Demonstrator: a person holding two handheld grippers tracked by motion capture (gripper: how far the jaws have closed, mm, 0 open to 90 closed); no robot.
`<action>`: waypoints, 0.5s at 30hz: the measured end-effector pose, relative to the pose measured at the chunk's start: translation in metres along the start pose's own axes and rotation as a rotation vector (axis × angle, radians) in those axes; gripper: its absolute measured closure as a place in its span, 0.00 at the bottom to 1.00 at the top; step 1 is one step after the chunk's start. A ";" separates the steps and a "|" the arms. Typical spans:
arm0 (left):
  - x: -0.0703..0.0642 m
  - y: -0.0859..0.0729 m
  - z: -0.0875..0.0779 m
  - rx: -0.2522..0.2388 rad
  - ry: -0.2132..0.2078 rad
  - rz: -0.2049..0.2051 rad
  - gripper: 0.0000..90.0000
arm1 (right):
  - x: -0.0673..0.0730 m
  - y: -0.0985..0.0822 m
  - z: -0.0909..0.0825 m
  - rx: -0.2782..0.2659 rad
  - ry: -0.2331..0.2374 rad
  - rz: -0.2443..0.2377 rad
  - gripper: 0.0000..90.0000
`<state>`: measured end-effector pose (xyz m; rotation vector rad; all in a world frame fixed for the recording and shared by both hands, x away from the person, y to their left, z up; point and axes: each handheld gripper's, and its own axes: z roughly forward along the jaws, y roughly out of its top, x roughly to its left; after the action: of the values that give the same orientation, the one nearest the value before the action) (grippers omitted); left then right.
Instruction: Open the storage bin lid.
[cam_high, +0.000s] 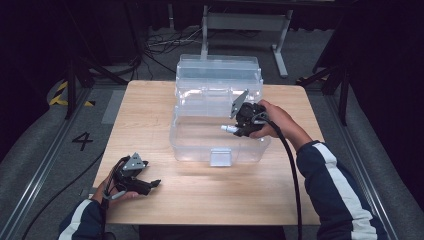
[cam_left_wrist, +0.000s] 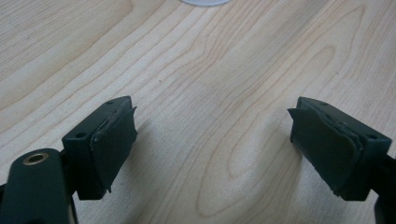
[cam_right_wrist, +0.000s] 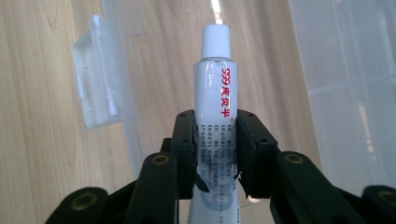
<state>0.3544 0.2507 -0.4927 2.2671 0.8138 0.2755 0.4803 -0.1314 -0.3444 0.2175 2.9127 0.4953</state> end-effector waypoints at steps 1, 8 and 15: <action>0.000 0.000 0.000 0.000 0.000 0.000 0.16 | 0.000 0.000 0.003 0.013 0.006 0.002 0.78; 0.000 0.000 0.000 0.000 0.002 0.003 0.16 | -0.002 -0.003 0.014 0.034 0.027 0.016 0.78; 0.000 0.000 0.000 0.001 0.002 0.003 0.16 | -0.004 -0.006 0.024 0.060 0.053 0.027 0.78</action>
<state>0.3546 0.2508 -0.4925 2.2693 0.8116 0.2784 0.4886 -0.1299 -0.3685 0.2557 2.9829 0.4251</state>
